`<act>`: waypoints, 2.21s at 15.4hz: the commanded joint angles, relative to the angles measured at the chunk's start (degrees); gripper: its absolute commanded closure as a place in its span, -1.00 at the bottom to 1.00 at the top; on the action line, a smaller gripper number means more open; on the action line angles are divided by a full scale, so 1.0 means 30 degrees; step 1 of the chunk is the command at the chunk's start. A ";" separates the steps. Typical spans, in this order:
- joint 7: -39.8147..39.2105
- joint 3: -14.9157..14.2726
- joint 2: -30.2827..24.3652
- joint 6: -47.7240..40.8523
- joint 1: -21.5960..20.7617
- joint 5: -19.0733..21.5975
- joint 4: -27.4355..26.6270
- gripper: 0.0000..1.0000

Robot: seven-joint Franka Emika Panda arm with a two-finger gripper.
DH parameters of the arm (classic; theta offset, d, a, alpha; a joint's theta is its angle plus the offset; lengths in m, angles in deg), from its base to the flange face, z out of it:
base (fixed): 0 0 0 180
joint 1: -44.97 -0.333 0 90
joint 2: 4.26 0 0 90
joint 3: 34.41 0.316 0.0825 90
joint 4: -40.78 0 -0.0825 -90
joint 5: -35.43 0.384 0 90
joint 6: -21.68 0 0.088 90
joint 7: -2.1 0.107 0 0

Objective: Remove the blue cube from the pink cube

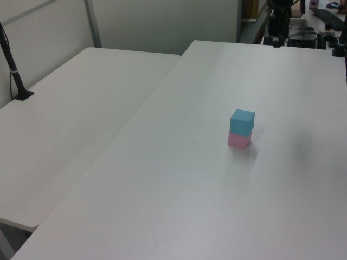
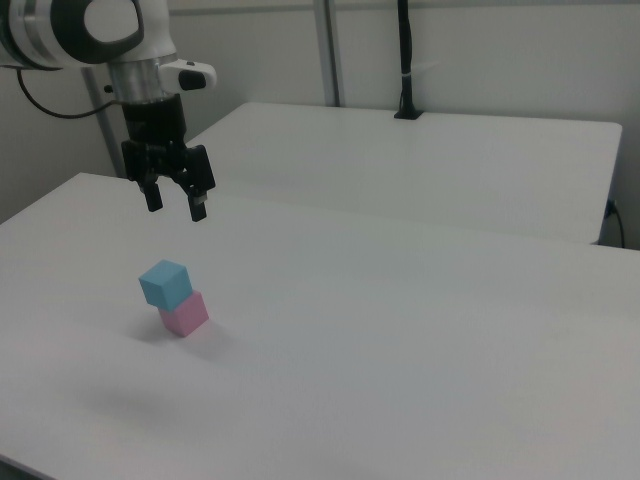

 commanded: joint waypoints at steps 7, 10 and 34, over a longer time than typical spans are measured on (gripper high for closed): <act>-0.0136 0.0395 0.2343 0.0039 -0.0185 -0.0164 0.1465 -1.00; 0.0299 0.0924 0.3282 0.1497 -0.1029 -0.0106 0.1466 -1.00; 0.3819 0.0982 0.5986 0.4703 -0.5078 0.0303 -0.0556 0.75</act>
